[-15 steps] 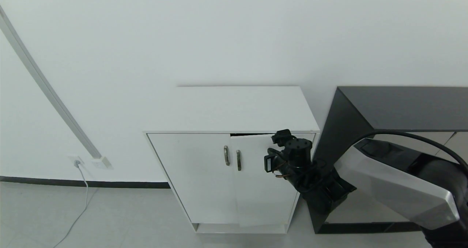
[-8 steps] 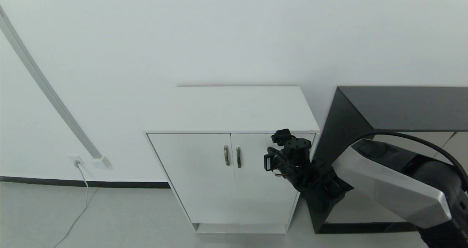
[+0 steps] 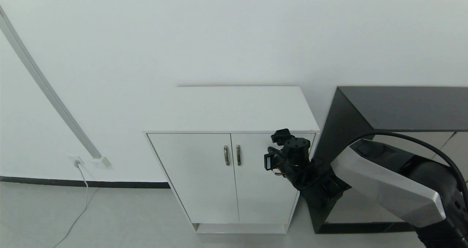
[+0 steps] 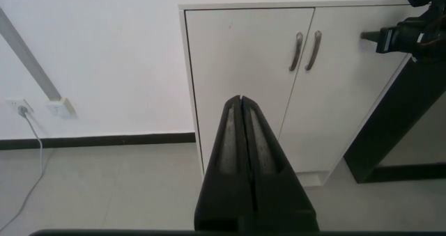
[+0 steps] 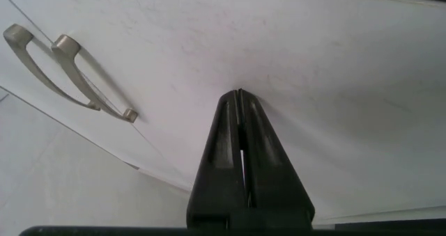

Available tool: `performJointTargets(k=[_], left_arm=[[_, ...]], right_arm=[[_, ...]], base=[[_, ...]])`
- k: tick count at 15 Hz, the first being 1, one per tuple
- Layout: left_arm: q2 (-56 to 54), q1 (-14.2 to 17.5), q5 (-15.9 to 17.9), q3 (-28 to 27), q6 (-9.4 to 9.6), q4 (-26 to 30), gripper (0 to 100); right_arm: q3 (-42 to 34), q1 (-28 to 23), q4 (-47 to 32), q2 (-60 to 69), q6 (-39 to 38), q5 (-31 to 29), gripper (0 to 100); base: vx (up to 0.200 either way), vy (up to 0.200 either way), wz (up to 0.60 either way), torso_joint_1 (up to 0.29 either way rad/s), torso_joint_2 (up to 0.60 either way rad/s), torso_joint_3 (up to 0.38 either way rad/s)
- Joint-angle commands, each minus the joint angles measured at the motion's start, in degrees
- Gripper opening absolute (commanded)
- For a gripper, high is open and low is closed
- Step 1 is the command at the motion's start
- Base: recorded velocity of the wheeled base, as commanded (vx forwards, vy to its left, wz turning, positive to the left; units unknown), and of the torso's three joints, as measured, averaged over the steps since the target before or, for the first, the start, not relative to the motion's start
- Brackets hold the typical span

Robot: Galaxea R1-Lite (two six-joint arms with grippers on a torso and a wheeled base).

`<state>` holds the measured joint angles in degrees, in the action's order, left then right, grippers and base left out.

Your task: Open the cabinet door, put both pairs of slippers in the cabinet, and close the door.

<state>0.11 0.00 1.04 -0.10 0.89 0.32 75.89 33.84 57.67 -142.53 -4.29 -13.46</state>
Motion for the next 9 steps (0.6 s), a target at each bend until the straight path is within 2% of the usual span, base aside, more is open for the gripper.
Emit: performJointTargets(k=[1,4,8,9], left_arm=[[-0.02,0.00,0.02,0.01,-0.01,-0.05,0],[-0.02,0.00,0.02,0.01,-0.01,-0.05,0],[-0.02,0.00,0.02,0.01,-0.01,0.03,0],[-0.02,0.00,0.02,0.01,-0.01,0.03,0]], right_arm=[[1.11,-0.18,-0.11,-0.99,-0.02,0.01,0],[0.49,-0.27,-0.02,-0.55,-0.02,-0.08,0],[-4.52,0.08,0.16,4.10,-0.02,-0.16,0],[-10.06,0.52,0.86,9.29,-0.02,-0.78,0]], base=[[0.000,0.000,0.00,0.000,0.00,0.000],[0.000,0.000,0.00,0.000,0.00,0.000],[0.000,0.000,0.00,0.000,0.00,0.000],[0.000,0.000,0.00,0.000,0.00,0.000]])
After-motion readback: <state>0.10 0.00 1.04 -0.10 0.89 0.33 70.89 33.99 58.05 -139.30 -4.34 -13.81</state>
